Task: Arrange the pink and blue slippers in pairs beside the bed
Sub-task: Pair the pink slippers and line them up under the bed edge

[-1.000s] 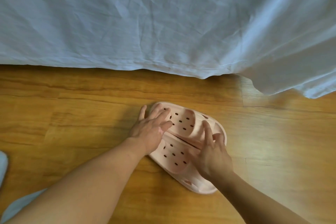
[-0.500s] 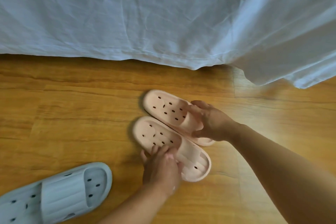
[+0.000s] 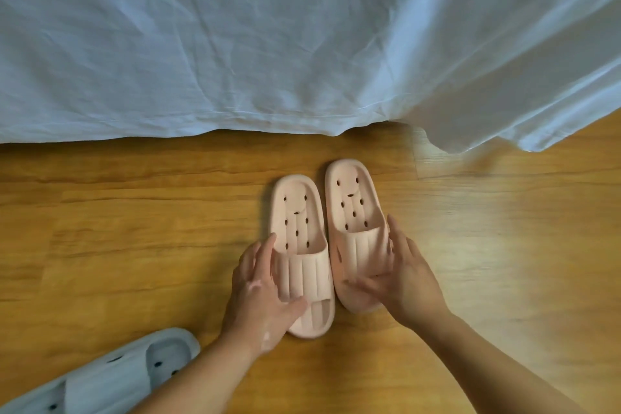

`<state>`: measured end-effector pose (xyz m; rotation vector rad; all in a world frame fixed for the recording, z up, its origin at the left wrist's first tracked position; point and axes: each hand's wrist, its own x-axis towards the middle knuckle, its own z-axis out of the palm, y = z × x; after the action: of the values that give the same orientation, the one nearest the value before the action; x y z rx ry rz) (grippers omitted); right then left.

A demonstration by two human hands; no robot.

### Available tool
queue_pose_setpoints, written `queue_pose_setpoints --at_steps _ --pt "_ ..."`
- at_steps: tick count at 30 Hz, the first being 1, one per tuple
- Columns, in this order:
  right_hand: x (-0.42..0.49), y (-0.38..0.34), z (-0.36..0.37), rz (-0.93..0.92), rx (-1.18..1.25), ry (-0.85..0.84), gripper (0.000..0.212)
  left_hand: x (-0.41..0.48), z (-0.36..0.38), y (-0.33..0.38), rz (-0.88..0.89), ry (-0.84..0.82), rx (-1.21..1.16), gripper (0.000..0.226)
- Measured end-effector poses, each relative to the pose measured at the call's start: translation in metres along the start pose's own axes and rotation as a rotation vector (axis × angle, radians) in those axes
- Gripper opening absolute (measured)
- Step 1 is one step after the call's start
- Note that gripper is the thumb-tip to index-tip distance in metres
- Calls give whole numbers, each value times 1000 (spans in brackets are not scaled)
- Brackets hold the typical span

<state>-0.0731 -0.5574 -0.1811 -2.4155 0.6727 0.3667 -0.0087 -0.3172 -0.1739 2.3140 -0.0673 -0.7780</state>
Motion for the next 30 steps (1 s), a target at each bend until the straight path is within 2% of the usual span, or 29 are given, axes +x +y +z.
queue_pose_setpoints --at_steps 2,6,16,21,30 --pt "-6 -2 7 24 -3 15 130 -11 18 -3 -49 39 -1 115" --pt "-6 -19 17 84 -21 119 122 -3 33 4 -39 150 -13 105" --pt "13 -31 19 130 -10 158 123 42 11 14 -7 130 15 103" --pt "24 -31 12 96 0 171 121 57 8 18 -8 194 -20 96" --pt "67 -37 -2 91 -13 153 122 100 -6 43 -20 122 47 93"
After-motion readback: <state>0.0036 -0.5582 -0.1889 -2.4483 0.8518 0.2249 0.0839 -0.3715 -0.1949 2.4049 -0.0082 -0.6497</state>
